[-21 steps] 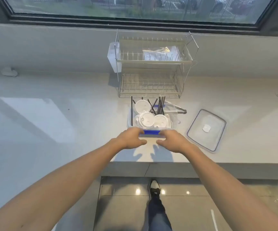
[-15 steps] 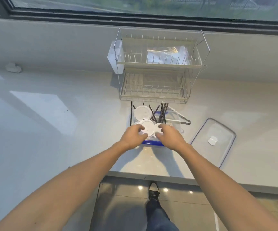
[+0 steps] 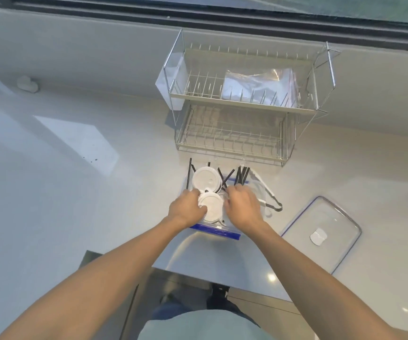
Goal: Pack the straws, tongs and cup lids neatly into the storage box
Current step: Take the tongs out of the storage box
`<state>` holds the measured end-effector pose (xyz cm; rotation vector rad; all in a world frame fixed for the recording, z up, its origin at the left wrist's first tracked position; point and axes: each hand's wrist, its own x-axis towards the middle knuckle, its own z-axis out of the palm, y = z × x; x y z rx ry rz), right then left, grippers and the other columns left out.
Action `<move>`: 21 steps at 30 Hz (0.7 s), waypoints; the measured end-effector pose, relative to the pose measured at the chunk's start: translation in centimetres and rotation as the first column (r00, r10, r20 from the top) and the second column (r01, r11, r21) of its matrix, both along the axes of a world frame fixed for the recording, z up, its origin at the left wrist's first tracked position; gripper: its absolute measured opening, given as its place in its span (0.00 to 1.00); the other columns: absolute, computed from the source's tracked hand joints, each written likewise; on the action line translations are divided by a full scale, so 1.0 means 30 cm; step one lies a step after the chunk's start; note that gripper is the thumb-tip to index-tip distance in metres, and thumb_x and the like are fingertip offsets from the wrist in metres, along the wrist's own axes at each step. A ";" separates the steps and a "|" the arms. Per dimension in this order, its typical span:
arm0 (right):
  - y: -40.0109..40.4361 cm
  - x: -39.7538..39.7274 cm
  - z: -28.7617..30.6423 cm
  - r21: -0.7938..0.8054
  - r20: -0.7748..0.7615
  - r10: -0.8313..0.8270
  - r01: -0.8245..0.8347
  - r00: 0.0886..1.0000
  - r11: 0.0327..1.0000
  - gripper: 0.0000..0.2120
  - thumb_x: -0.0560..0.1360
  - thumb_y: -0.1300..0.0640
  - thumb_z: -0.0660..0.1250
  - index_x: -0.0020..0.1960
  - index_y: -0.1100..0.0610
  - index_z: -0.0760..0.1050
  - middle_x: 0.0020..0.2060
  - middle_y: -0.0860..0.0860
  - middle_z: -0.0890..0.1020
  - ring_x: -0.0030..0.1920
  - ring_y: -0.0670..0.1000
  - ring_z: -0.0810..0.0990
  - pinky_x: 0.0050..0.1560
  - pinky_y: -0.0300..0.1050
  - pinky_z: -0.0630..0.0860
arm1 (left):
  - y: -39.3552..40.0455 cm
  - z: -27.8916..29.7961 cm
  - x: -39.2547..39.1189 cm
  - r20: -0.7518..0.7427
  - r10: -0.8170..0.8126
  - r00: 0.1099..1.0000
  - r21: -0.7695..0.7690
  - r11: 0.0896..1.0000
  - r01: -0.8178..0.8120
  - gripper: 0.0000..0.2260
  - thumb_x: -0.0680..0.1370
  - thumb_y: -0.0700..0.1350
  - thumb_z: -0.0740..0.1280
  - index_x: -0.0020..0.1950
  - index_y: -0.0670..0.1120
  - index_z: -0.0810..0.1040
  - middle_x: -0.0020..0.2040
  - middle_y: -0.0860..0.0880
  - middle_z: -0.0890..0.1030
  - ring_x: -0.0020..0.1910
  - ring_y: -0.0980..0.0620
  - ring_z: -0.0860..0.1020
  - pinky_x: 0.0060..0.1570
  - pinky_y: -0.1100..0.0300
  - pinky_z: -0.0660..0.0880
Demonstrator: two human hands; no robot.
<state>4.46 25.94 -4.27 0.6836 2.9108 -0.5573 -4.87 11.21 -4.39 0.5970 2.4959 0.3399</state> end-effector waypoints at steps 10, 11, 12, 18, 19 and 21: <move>0.173 0.107 0.019 0.198 0.085 -0.407 0.385 0.910 0.902 0.13 0.79 0.56 0.65 0.60 0.62 0.74 0.55 0.60 0.79 0.56 0.63 0.77 0.53 0.56 0.72 | 0.246 0.036 0.009 0.047 -0.318 0.947 0.359 0.890 0.281 0.21 0.78 0.47 0.69 0.71 0.46 0.76 0.65 0.47 0.78 0.63 0.49 0.77 0.62 0.55 0.75; 0.188 0.117 0.009 0.101 0.086 -0.468 0.459 0.880 0.883 0.12 0.80 0.56 0.63 0.59 0.63 0.73 0.56 0.61 0.79 0.56 0.64 0.78 0.52 0.55 0.73 | 0.269 0.034 0.009 0.076 -0.342 0.937 0.367 0.883 0.293 0.21 0.78 0.47 0.69 0.71 0.45 0.76 0.64 0.46 0.79 0.62 0.48 0.78 0.62 0.54 0.75; 0.202 0.125 -0.001 0.002 0.106 -0.526 0.528 0.844 0.849 0.11 0.81 0.56 0.62 0.58 0.63 0.74 0.55 0.62 0.81 0.55 0.65 0.79 0.49 0.54 0.74 | 0.288 0.032 0.010 0.112 -0.355 0.928 0.372 0.881 0.292 0.22 0.78 0.46 0.69 0.72 0.43 0.76 0.62 0.45 0.80 0.59 0.48 0.78 0.61 0.54 0.76; 0.245 0.177 0.026 -0.149 -0.002 -0.670 0.662 0.742 0.734 0.10 0.81 0.61 0.58 0.52 0.62 0.77 0.50 0.60 0.83 0.48 0.65 0.80 0.45 0.52 0.76 | 0.357 0.011 0.015 0.336 -0.316 0.887 0.386 0.906 0.176 0.15 0.79 0.50 0.71 0.61 0.41 0.82 0.44 0.48 0.83 0.44 0.50 0.80 0.49 0.56 0.77; 0.248 0.183 0.042 -0.135 -0.054 -0.661 0.651 0.748 0.747 0.09 0.81 0.61 0.58 0.51 0.62 0.77 0.49 0.60 0.83 0.47 0.64 0.80 0.44 0.53 0.75 | 0.365 0.013 0.017 0.384 -0.311 0.870 0.380 0.911 0.158 0.15 0.79 0.51 0.70 0.55 0.40 0.84 0.42 0.46 0.82 0.42 0.50 0.78 0.46 0.54 0.76; 0.254 0.193 0.080 -0.091 -0.140 -0.627 0.620 0.766 0.779 0.08 0.82 0.61 0.58 0.52 0.63 0.76 0.49 0.60 0.81 0.47 0.65 0.79 0.43 0.53 0.74 | 0.378 0.019 0.022 0.514 -0.267 0.815 0.341 0.936 0.091 0.20 0.80 0.57 0.68 0.45 0.40 0.82 0.40 0.42 0.80 0.40 0.48 0.75 0.44 0.52 0.74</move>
